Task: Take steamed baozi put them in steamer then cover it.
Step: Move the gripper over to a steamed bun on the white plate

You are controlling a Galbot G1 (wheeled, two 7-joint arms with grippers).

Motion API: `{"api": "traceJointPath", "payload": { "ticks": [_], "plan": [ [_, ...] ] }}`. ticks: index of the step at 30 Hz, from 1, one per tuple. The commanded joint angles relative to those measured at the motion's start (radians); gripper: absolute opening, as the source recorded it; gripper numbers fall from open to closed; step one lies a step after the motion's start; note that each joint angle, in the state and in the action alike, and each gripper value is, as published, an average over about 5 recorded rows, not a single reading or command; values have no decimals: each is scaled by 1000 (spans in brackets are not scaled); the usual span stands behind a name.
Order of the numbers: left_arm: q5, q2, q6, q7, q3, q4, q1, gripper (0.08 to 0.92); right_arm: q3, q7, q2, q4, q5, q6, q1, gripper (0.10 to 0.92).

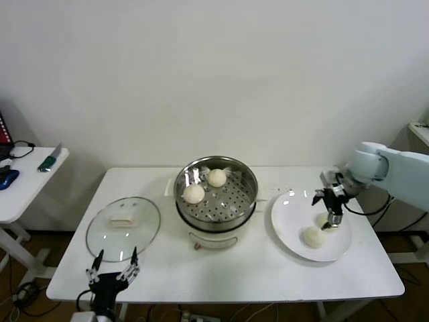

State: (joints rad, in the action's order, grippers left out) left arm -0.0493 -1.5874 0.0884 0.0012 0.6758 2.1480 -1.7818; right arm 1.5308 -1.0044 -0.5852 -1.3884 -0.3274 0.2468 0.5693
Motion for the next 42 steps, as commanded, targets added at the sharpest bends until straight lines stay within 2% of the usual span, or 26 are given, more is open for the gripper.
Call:
{"api": "traceJointPath", "payload": {
  "ticks": [1,16,31,42],
  "plan": [
    [1,1,0,-1,0,-4,1,823,-141,3,28,50,146,3,-244,823],
    [0,2,0,0,7,-11,5,823,-297,42,-85,186,193,8,-382,823],
    [-3,1,-3,-3,7,-10,0,823,-307,37,-92,189,195,12,-402,820],
    [-2,-2,-4,-6,4,-6,-3,823,-303,20,-81,165,195,0,-374,694]
  ]
}}
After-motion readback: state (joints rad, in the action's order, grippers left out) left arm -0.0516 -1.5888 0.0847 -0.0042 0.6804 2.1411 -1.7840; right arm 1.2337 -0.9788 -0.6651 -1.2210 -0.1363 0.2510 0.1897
